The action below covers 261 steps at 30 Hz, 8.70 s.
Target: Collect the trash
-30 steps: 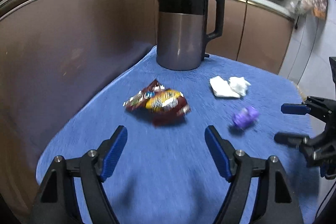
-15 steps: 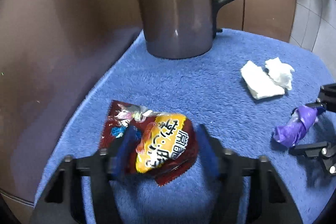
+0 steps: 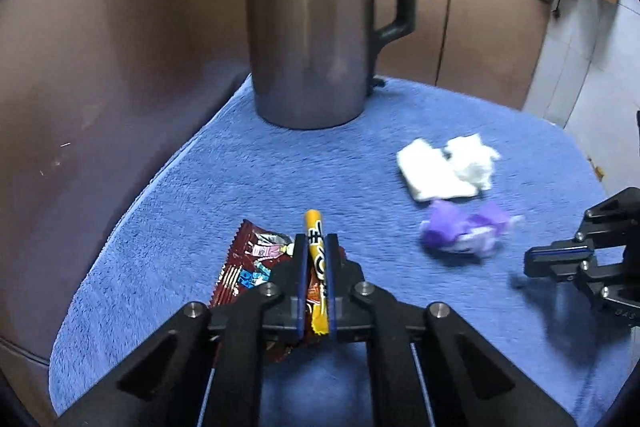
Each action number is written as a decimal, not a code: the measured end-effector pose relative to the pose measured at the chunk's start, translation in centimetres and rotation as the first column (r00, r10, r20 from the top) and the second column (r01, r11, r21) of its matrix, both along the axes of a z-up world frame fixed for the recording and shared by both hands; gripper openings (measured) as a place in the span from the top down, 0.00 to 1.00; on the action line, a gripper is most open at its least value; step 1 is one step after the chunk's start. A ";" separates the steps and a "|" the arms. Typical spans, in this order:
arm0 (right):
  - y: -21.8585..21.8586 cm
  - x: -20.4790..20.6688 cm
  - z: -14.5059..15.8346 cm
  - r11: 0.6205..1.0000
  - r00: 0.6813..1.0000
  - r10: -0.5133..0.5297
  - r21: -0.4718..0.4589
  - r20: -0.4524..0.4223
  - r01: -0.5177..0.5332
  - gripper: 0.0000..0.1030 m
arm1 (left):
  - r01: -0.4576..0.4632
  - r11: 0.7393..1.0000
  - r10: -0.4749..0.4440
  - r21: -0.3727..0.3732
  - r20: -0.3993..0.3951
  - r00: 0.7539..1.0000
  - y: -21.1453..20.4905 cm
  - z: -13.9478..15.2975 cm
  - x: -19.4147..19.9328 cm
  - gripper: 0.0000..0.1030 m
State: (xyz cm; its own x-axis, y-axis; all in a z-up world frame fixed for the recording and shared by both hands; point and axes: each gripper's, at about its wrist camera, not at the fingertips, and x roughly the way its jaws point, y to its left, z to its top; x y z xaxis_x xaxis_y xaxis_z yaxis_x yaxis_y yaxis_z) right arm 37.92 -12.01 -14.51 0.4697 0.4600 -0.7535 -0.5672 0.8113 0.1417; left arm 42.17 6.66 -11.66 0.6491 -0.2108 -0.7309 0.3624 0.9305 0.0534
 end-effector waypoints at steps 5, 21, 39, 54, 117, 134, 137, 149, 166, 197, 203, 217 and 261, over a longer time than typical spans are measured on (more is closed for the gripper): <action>-0.7 -0.5 2.2 0.999 0.997 -0.027 0.029 0.065 0.025 0.53 | 0.007 0.999 -0.007 -0.053 0.012 1.000 -0.3 1.5 -1.5 0.94; 3.6 5.6 -1.6 0.992 0.999 0.025 -0.124 0.037 -0.020 0.71 | -0.017 0.986 0.018 -0.164 0.005 1.000 0.8 3.4 -2.8 0.94; -19.2 -18.6 4.8 0.890 0.889 -0.455 -0.019 0.041 0.456 0.70 | 0.419 0.834 -0.445 -0.360 0.009 0.895 -18.0 8.5 -15.8 0.93; -32.3 -27.1 -10.2 0.632 0.604 -0.750 -0.024 -0.268 0.774 0.47 | 0.526 0.757 -0.643 -0.388 -0.295 0.707 -39.4 -4.2 -23.3 0.80; -3.1 12.3 -1.2 0.988 0.985 -0.140 -0.075 -0.103 0.133 0.68 | 0.204 0.967 -0.239 -0.155 -0.255 0.937 -9.8 -3.6 9.4 0.71; -7.1 10.1 -0.9 0.976 0.969 -0.208 0.042 -0.136 0.216 0.78 | 0.184 0.983 -0.185 -0.018 -0.161 0.969 -12.8 -3.7 8.3 0.88; -8.2 8.1 0.0 0.970 0.965 -0.230 0.049 -0.122 0.237 0.78 | 0.170 0.985 -0.173 -0.037 -0.147 0.974 -12.6 -3.4 7.6 0.89; -13.2 -4.7 5.8 0.945 0.953 -0.304 0.122 -0.019 0.304 0.80 | 0.225 0.962 -0.242 -0.155 -0.107 0.964 -12.1 2.4 -2.9 0.90; -28.9 -28.2 -3.7 0.701 0.688 -0.681 0.048 -0.250 0.712 0.80 | 0.532 0.816 -0.575 -0.227 -0.213 0.790 -31.0 1.2 -22.2 0.89; -31.1 -31.4 -4.1 0.558 0.561 -0.813 0.066 -0.157 0.827 0.46 | 0.293 0.946 -0.302 -0.139 -0.054 0.952 -31.6 1.2 -27.5 0.56; -25.4 -30.0 2.7 0.653 0.660 -0.751 0.134 -0.010 0.745 0.40 | 0.144 0.980 -0.133 -0.134 0.087 0.987 -24.4 5.8 -28.7 0.53; -10.3 -28.1 11.3 0.798 0.785 -0.600 0.189 0.153 0.572 0.17 | -0.158 0.979 0.191 -0.132 0.298 0.936 -8.5 11.3 -33.2 0.31; -3.3 -26.8 9.9 0.798 0.768 -0.599 0.091 0.227 0.595 0.02 | -0.411 0.902 0.431 -0.131 0.295 0.853 0.6 9.3 -34.9 0.17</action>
State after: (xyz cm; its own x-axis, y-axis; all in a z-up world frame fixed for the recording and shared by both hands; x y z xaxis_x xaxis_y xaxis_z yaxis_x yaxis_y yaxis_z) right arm 11.09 -15.36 -4.64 0.8122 0.0370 -0.5822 0.0138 0.9965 0.0825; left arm 7.26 7.30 -2.39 0.8758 0.0968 -0.4729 -0.0908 0.9952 0.0355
